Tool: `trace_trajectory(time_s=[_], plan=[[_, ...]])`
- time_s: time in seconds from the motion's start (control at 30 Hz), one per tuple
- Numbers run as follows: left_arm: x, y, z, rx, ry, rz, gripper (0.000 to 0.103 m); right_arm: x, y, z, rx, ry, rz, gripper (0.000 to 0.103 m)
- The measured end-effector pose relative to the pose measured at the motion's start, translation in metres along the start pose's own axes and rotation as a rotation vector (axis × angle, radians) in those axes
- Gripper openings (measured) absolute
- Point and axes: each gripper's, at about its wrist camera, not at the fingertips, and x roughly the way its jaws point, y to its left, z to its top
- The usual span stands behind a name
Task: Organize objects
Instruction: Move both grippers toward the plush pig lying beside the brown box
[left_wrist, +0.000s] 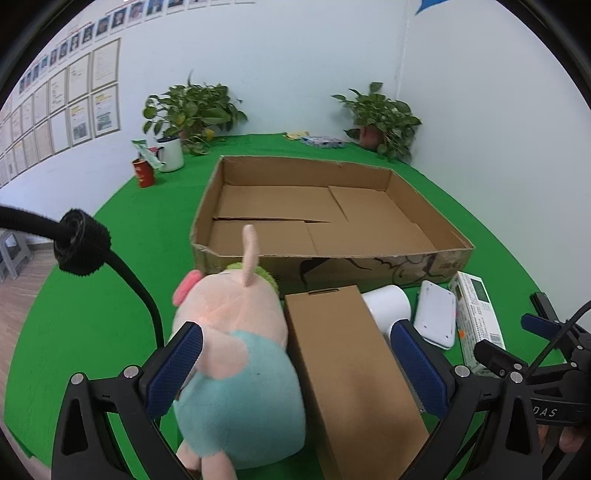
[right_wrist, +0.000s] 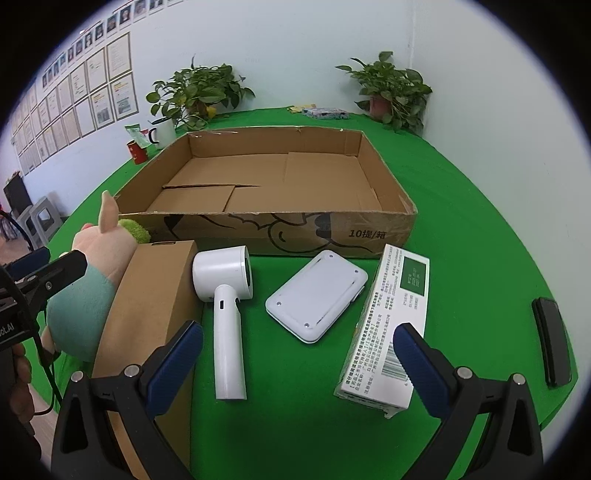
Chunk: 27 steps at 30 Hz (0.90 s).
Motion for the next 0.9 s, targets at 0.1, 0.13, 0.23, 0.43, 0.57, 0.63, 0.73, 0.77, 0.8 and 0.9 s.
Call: trace_trajectory(time_s=[0.1,0.13,0.23,0.43,0.57,0.63,0.73,0.77,0.8,0.9], plan=[[0.004,-0.005,0.000,0.023,0.004,-0.005,0.102,0.003,-0.003,-0.002,0.021,0.011,0.012,0.102],[0.004,-0.007,0.000,0.025,0.000,0.006,0.102,0.004,-0.004,-0.003,0.018,0.012,0.017,0.102],[0.002,-0.011,-0.003,0.011,0.003,0.032,0.102,0.004,-0.006,-0.004,-0.001,0.008,0.029,0.102],[-0.010,-0.026,-0.003,0.016,-0.005,0.084,0.102,0.000,-0.019,-0.004,-0.009,-0.013,0.104,0.102],[-0.022,-0.035,-0.001,-0.003,0.003,0.102,0.102,-0.002,-0.027,-0.005,-0.010,-0.020,0.191,0.102],[-0.028,-0.036,0.000,-0.022,0.012,0.101,0.102,-0.004,-0.029,-0.005,-0.028,-0.027,0.223,0.102],[-0.041,-0.034,0.003,-0.056,0.007,0.110,0.102,-0.009,-0.028,-0.005,-0.068,-0.042,0.283,0.102],[-0.044,-0.032,0.003,-0.068,0.011,0.103,0.102,-0.011,-0.027,-0.004,-0.090,-0.047,0.307,0.102],[-0.046,-0.030,0.003,-0.079,0.020,0.094,0.102,-0.013,-0.025,-0.003,-0.111,-0.052,0.331,0.102],[-0.053,-0.021,0.000,-0.086,0.038,0.122,0.102,-0.025,-0.018,0.000,-0.187,-0.086,0.407,0.102]])
